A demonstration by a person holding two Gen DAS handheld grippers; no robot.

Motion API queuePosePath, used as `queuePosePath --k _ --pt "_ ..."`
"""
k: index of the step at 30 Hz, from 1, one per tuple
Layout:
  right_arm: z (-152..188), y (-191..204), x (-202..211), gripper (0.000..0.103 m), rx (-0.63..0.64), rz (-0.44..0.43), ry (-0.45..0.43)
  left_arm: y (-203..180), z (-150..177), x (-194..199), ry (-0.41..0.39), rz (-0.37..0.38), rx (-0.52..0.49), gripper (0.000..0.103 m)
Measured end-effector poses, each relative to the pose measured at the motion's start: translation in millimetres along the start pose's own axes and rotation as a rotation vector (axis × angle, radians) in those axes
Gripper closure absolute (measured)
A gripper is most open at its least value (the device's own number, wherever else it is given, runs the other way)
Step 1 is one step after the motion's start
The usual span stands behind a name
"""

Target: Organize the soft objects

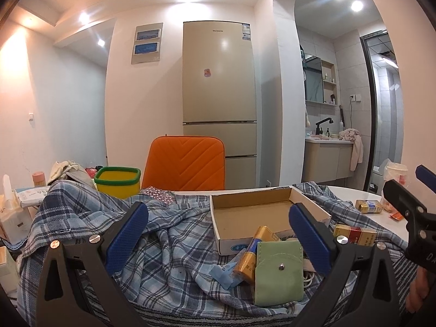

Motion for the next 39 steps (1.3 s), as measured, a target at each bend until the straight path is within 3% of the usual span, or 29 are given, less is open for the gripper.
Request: queuePosePath --k 6,32,39 --pt "0 4 2 0.000 0.021 0.001 -0.011 -1 0 1 -0.006 0.002 -0.001 0.000" --pt "10 2 -27 0.000 0.003 -0.022 0.129 0 -1 4 -0.017 0.018 0.011 0.000" --pt "5 -4 -29 0.000 -0.017 -0.025 0.151 2 -7 -2 0.050 -0.016 -0.004 0.000"
Point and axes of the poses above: each gripper's, at about its wrist camera, not at the fingertips, and x roughly against the way its jaws point, y to its left, z to its underside, the point moved 3 cm from there along -x, roughly the way its jaws point, and after that the axes turned 1 degree about x, right-handed, at the moved point
